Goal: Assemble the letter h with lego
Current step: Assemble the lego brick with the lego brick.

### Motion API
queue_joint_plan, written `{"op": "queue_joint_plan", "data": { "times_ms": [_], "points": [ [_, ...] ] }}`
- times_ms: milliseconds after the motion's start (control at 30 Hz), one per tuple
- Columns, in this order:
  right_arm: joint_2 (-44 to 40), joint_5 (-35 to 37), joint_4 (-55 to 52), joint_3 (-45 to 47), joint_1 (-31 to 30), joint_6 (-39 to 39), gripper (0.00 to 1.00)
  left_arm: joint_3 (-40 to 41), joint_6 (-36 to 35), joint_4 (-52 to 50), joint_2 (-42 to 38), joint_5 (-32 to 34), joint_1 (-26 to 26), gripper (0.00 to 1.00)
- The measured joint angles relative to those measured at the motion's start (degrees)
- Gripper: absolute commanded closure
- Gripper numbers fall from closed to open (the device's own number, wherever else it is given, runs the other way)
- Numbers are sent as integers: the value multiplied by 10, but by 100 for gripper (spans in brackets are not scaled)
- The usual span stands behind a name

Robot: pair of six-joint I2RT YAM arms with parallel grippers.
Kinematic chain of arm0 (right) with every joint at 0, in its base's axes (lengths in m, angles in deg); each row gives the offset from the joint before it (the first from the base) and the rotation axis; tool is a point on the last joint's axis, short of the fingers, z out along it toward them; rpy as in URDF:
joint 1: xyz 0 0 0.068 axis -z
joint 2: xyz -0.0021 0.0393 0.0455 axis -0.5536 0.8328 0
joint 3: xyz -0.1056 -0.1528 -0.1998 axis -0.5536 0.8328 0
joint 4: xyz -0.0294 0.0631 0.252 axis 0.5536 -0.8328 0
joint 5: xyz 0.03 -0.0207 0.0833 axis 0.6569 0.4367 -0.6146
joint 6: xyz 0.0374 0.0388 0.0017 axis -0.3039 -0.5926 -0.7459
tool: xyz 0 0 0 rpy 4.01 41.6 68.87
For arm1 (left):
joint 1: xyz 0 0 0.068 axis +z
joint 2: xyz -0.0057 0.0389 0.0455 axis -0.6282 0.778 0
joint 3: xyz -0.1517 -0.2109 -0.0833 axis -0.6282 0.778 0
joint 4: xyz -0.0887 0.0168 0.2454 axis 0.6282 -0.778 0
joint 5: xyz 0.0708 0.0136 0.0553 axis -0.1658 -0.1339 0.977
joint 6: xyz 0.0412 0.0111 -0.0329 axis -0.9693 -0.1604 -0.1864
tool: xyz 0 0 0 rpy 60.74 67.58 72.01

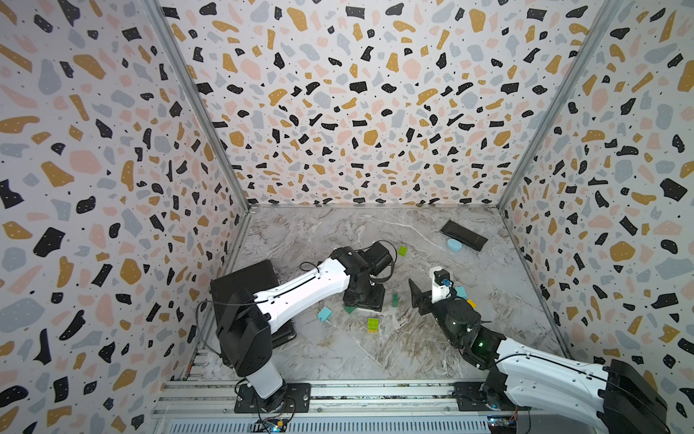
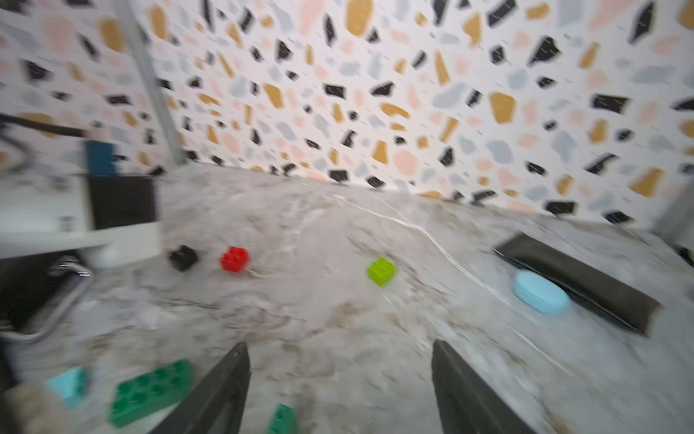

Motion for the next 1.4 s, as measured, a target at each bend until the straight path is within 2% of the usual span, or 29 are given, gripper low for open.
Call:
{"op": "queue_joint_plan", "data": {
  "times_ms": [167,333,567,1400],
  "points": [
    [22,47,-147,-9,64,-88,25,-17,17,-1,68,8,-25,100],
    [24,55,-203,-19,88,-139,25,-36,21,-2,101,8,-46,100],
    [28,53,-221,-19,92,-162,25,-42,23,0,108,8,-52,100],
    [77,15,-220,-37,94,-162,26,-18,40,23,122,7,-55,100]
  ]
}}
